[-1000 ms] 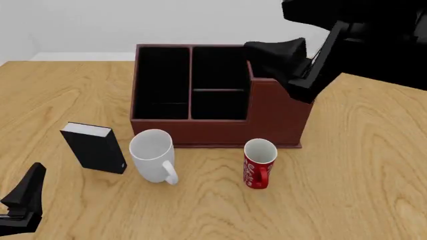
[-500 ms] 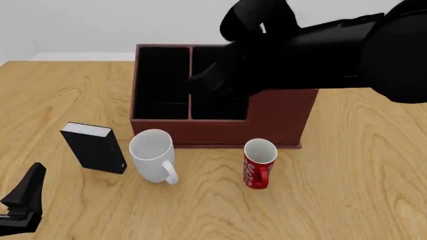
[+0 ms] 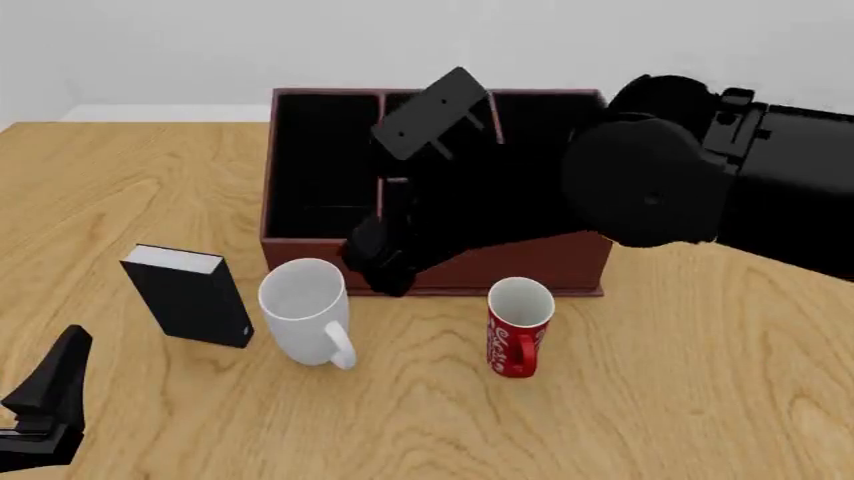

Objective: Pick up the white mug and place it to the right of the caddy.

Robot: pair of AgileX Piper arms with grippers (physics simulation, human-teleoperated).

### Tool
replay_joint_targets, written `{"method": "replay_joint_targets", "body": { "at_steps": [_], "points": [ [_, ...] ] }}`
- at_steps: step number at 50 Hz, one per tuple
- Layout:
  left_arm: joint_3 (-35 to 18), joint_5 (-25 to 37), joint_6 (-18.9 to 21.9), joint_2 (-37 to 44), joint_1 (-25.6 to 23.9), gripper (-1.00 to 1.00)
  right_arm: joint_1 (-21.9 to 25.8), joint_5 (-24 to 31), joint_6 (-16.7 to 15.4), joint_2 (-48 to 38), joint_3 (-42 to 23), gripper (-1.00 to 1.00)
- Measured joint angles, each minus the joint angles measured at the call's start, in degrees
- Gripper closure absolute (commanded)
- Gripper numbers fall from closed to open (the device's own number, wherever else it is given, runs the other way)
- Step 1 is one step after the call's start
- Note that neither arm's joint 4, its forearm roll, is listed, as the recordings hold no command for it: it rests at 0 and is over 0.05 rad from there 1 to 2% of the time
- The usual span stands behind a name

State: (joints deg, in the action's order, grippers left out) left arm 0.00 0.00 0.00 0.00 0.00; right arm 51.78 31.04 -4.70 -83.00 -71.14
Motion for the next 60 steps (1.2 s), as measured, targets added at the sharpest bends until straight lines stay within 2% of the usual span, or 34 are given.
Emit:
{"method": "replay_joint_targets", "body": {
  "at_steps": [21, 60],
  "points": [
    [0.0, 0.0, 0.0, 0.0, 0.0, -1.0, 3.14, -2.08, 4.96, -7.25, -0.14, -1.0],
    [0.0, 0.0, 0.0, 0.0, 0.0, -1.0, 3.13, -7.51, 11.68, -14.59, 1.59, -1.0]
  ]
}}
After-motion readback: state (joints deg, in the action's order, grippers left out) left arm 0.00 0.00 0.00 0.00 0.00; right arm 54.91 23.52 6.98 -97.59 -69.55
